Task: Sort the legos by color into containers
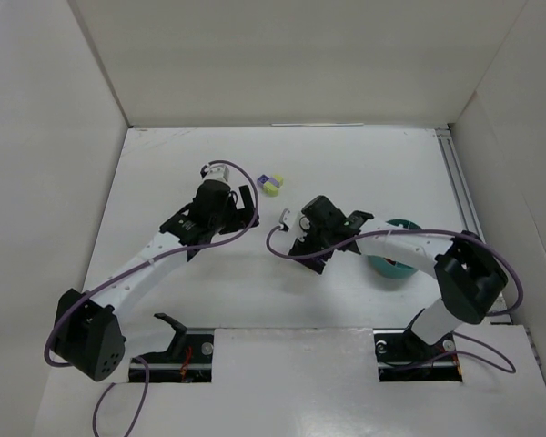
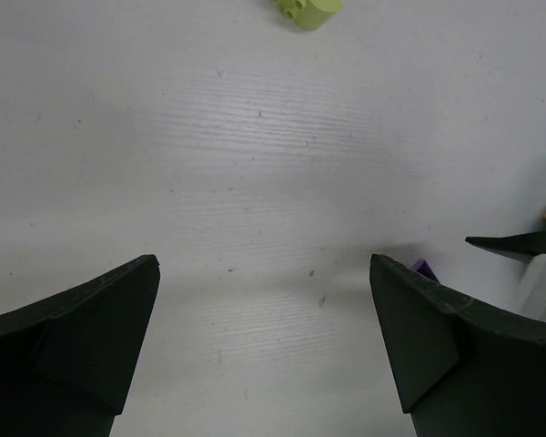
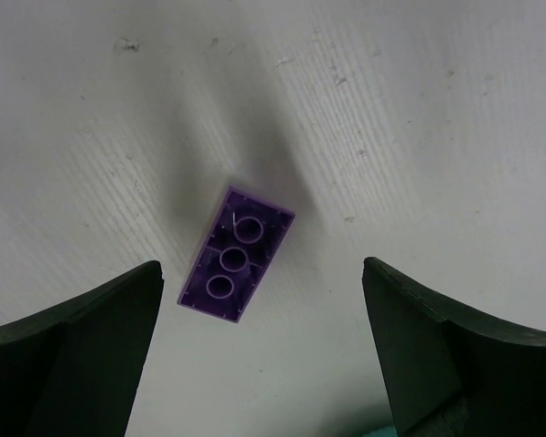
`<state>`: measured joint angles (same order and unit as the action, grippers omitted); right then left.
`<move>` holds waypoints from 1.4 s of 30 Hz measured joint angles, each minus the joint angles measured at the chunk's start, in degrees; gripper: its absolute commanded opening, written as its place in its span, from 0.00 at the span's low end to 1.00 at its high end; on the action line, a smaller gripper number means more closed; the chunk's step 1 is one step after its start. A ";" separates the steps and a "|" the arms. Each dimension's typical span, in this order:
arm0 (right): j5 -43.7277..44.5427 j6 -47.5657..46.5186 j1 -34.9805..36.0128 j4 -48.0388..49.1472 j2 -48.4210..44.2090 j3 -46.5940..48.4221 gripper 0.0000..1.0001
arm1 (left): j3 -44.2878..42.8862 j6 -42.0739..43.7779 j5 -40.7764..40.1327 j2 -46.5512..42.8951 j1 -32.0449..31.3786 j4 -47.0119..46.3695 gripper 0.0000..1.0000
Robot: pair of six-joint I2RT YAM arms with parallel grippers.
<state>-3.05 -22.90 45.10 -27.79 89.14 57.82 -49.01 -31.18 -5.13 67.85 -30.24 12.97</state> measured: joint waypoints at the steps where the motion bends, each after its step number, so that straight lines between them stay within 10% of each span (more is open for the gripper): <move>1: -0.20 0.22 0.00 0.24 0.79 -0.37 0.94 | 0.24 0.00 0.20 0.00 0.00 -0.04 1.00; 6: -1.09 0.61 0.39 1.40 3.89 -1.60 0.92 | 0.59 0.00 0.57 0.00 0.00 -0.22 1.00; 21: 2.05 2.89 0.39 5.73 6.12 -2.19 0.30 | 0.66 0.00 0.72 0.00 0.72 -0.55 1.00; 26: 2.97 4.07 0.39 6.03 4.72 -3.08 0.24 | 0.66 0.00 0.74 0.02 0.72 -0.70 1.00; 42: 15.74 14.71 -13.14 -9.38 -34.73 -6.58 0.18 | 0.50 0.83 3.96 4.50 0.72 -3.69 1.00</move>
<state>12.69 -8.19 31.97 -37.17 54.41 51.24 -48.51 -30.35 -1.17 72.36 -29.52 9.28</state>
